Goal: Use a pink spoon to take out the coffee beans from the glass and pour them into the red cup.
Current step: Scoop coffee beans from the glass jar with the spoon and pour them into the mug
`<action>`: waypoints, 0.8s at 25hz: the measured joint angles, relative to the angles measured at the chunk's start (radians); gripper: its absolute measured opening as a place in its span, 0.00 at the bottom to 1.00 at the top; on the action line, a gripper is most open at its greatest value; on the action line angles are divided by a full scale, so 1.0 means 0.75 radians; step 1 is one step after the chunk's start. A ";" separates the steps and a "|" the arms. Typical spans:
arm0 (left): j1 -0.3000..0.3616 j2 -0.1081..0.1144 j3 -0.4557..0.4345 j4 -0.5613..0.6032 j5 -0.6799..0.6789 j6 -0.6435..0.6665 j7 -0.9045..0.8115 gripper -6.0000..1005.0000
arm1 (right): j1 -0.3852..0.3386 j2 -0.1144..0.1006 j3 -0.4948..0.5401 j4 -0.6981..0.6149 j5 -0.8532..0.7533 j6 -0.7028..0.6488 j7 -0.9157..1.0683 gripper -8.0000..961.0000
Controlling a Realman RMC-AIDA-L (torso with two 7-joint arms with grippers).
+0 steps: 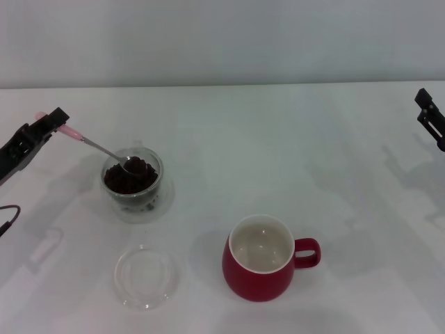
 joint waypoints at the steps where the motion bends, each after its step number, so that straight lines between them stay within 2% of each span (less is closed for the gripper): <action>1: 0.003 0.000 0.000 0.000 -0.005 -0.005 -0.001 0.14 | 0.000 0.000 0.000 0.000 0.000 0.000 0.000 0.76; 20: 0.010 0.001 0.012 -0.067 -0.028 -0.266 -0.152 0.14 | 0.011 -0.009 0.006 0.000 0.001 0.008 -0.002 0.76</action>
